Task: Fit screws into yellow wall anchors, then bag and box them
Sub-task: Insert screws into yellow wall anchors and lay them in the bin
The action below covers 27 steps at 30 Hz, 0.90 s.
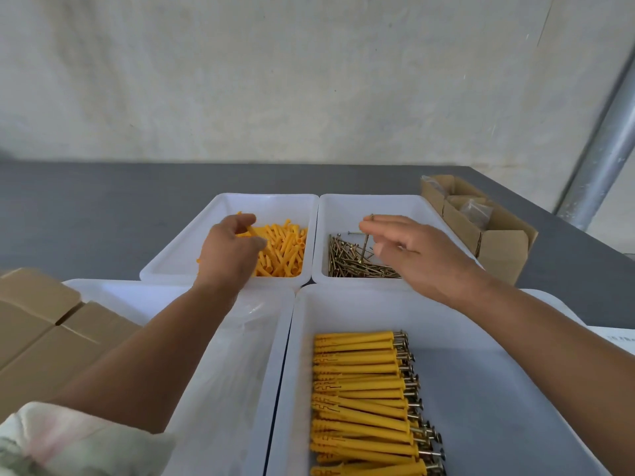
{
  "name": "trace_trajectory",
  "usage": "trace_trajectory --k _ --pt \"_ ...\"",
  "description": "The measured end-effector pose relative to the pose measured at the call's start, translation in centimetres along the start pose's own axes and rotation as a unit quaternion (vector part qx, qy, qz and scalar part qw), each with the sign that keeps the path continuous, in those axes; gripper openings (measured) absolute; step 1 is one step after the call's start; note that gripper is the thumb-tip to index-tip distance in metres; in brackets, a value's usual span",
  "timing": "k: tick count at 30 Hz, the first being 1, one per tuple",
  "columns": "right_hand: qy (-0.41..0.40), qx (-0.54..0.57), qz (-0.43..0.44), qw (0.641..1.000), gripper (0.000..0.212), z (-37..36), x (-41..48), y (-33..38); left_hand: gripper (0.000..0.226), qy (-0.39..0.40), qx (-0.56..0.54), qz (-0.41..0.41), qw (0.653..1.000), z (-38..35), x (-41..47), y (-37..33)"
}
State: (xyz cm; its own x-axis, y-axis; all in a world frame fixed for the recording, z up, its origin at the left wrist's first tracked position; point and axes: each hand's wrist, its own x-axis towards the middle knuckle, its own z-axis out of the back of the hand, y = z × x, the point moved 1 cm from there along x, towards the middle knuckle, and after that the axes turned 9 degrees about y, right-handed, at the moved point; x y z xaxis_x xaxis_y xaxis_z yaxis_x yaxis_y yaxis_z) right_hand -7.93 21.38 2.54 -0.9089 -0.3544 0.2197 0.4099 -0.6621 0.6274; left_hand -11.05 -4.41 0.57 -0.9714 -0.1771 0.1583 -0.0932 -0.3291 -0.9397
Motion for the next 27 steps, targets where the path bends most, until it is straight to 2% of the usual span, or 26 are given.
trace_trajectory --k 2,5,7,10,13,18,22,27 --pt "-0.028 0.092 -0.012 0.995 0.036 0.3 -0.5 0.0 0.045 -0.012 -0.071 0.022 0.997 0.4 0.1 -0.1" --pt "-0.059 0.257 -0.047 0.964 0.031 0.5 -0.9 -0.1 0.039 -0.021 -0.123 0.038 0.991 0.6 0.2 -0.5" --pt "-0.084 0.313 -0.066 0.944 0.029 0.6 -1.0 -0.2 0.033 -0.004 -0.144 0.041 0.989 0.2 -0.2 -1.2" --pt "-0.121 0.385 -0.064 0.913 0.027 0.9 -0.9 -0.1 0.029 0.056 -0.177 0.039 0.982 -1.2 -1.2 -3.2" --pt "-0.108 0.406 -0.068 0.905 0.029 0.7 -1.0 0.0 0.029 0.148 -0.199 0.044 0.968 -2.9 -2.9 -5.0" --pt "-0.076 0.329 -0.074 0.939 0.045 0.4 -1.1 0.1 0.03 0.295 -0.215 0.085 0.927 -4.5 -5.1 -5.3" --pt "-0.047 0.226 -0.073 0.97 0.057 0.4 -1.0 -0.1 0.031 0.314 -0.226 0.114 0.915 -4.6 -5.2 -4.5" --pt "-0.038 -0.042 -0.049 0.997 0.037 0.7 -1.4 0.3 0.041 0.333 -0.217 0.121 0.909 -4.5 -5.0 -4.3"
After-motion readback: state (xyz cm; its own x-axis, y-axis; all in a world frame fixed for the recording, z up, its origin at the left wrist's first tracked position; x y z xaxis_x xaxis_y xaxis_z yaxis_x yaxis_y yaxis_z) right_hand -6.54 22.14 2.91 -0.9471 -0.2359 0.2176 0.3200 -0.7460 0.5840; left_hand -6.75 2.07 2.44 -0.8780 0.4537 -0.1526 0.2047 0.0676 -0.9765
